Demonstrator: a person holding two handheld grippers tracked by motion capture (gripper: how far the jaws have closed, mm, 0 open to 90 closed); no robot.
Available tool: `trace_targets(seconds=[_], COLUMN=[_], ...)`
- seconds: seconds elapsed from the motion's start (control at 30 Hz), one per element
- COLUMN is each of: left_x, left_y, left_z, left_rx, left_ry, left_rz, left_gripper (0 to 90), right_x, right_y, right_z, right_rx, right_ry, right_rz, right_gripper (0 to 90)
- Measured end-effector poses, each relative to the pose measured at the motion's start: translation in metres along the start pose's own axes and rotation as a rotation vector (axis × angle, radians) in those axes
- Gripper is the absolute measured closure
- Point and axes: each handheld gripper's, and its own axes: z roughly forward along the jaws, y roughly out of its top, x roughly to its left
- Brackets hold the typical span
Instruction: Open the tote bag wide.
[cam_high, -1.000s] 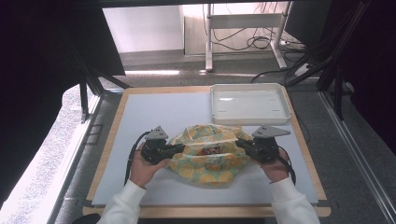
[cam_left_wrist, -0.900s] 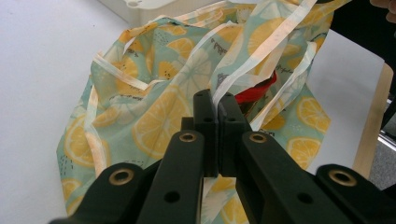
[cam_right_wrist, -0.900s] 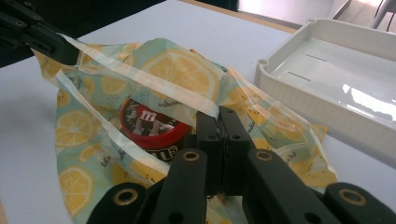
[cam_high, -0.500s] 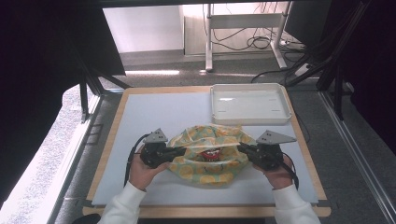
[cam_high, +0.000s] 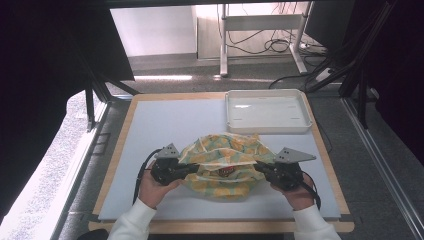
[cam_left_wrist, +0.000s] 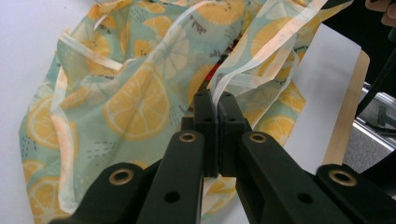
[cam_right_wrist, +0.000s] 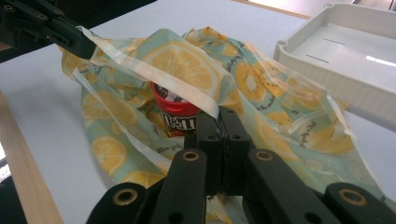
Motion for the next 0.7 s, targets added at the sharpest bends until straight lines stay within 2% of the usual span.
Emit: trace_targets(seconds=[0.37,0.53,0.7], left_x=[-0.002,-0.004,-0.006], left_y=[-0.013,-0.019,-0.028], left_z=[0.001,0.002,0.007], left_rx=[0.031,0.031,0.064], left_ry=[-0.011,-0.037,-0.028], left_rz=[0.004,-0.009,0.001], left_gripper=[89.5,89.5,89.4], right_x=[0.007,0.009,0.012], right_y=[-0.022,-0.033,-0.042], right_z=[0.002,-0.001,0.001], right_rx=[0.064,0.081,0.115], right_ry=[0.032,0.062,0.079], right_rz=[0.009,0.033,0.036], right_gripper=[87.9,87.9,87.9])
